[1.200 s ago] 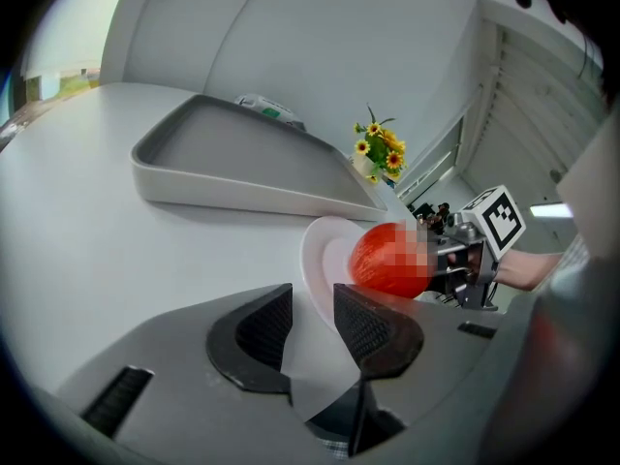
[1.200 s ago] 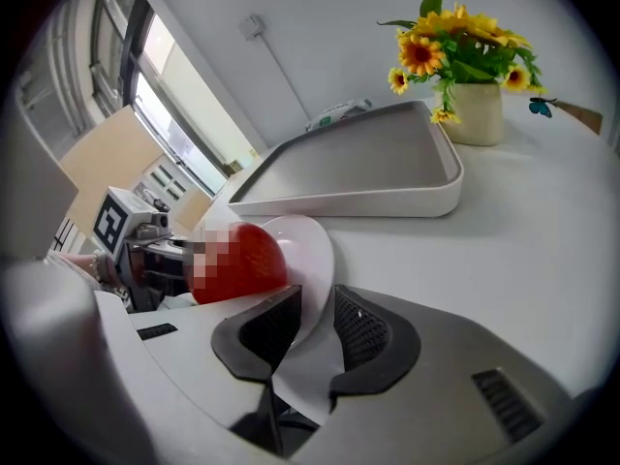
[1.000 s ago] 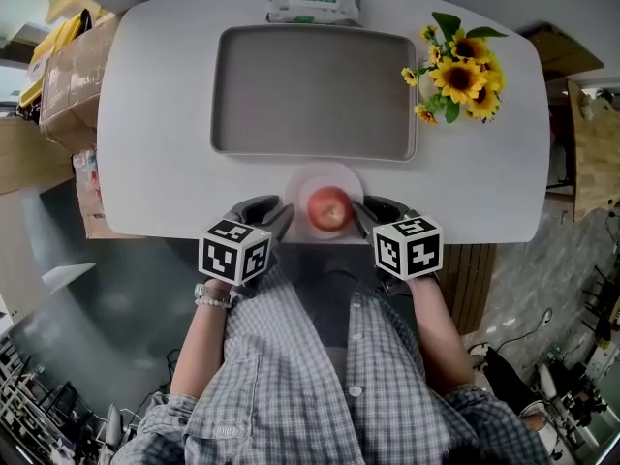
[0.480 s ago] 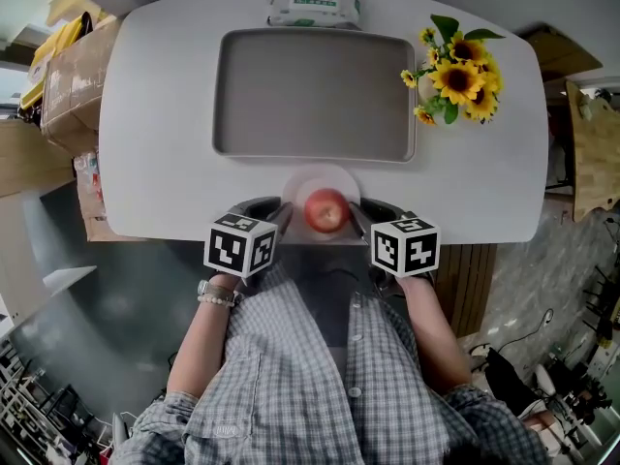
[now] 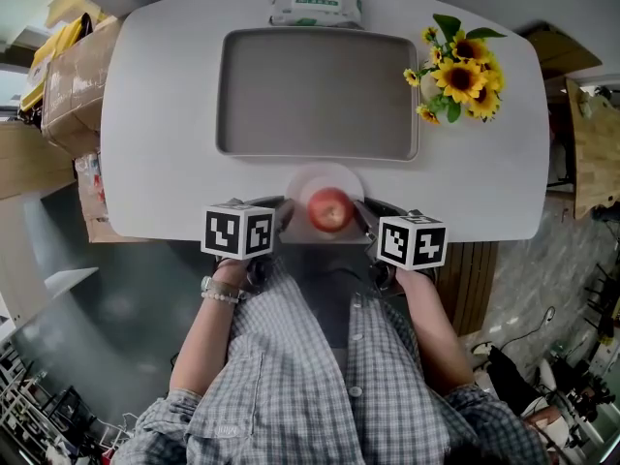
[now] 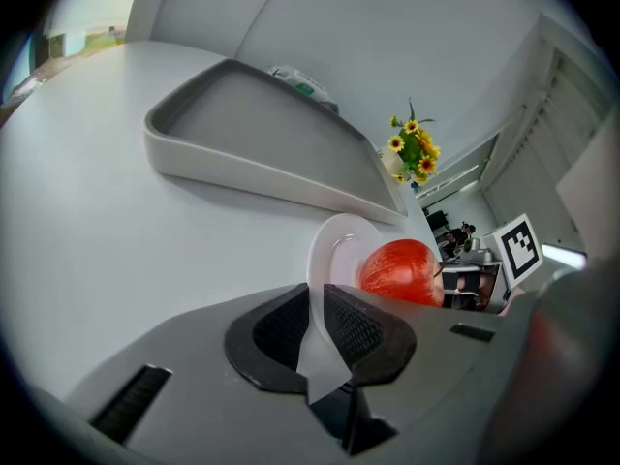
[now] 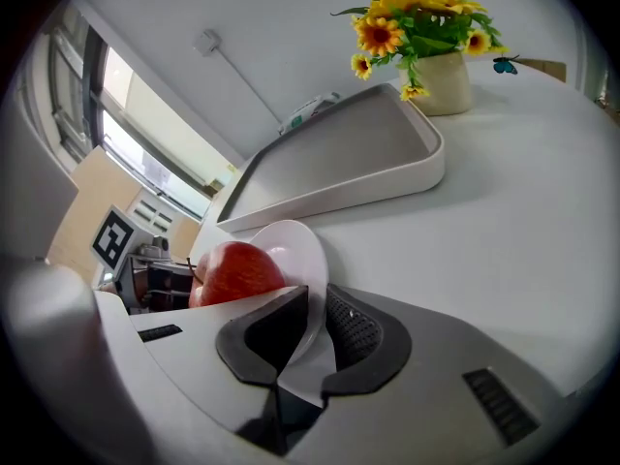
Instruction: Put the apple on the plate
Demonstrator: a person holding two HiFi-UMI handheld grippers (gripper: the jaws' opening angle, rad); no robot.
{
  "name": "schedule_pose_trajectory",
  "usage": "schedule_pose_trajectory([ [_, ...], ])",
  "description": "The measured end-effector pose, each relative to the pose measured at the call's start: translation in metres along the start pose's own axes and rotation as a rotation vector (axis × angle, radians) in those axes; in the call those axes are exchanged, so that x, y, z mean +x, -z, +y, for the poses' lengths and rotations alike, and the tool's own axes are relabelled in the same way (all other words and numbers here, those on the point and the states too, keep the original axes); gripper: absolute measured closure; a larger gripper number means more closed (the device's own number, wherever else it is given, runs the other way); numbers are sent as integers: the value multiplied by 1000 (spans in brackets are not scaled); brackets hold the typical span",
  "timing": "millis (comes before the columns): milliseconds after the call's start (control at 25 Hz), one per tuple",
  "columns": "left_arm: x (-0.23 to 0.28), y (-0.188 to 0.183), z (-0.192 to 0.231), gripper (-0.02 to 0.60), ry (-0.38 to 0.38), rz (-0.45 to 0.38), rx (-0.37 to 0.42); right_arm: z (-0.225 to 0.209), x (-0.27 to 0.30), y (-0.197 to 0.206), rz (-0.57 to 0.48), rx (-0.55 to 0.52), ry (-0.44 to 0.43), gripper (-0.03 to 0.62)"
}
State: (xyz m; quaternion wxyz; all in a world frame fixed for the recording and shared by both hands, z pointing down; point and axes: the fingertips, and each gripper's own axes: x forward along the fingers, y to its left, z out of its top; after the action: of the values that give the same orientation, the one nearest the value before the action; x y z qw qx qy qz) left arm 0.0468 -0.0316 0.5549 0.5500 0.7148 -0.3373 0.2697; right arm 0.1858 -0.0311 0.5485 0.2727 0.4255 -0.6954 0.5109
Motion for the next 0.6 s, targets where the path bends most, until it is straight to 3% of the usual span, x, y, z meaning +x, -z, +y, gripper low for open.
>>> schedule_pose_trajectory([
  [160,0,-1,1,534,11,25,-49,0,-2,-5,-12,60,1,533],
  [600,-6,8,1,540,54,70,-151,6,-6,-7,9,94,6,539],
])
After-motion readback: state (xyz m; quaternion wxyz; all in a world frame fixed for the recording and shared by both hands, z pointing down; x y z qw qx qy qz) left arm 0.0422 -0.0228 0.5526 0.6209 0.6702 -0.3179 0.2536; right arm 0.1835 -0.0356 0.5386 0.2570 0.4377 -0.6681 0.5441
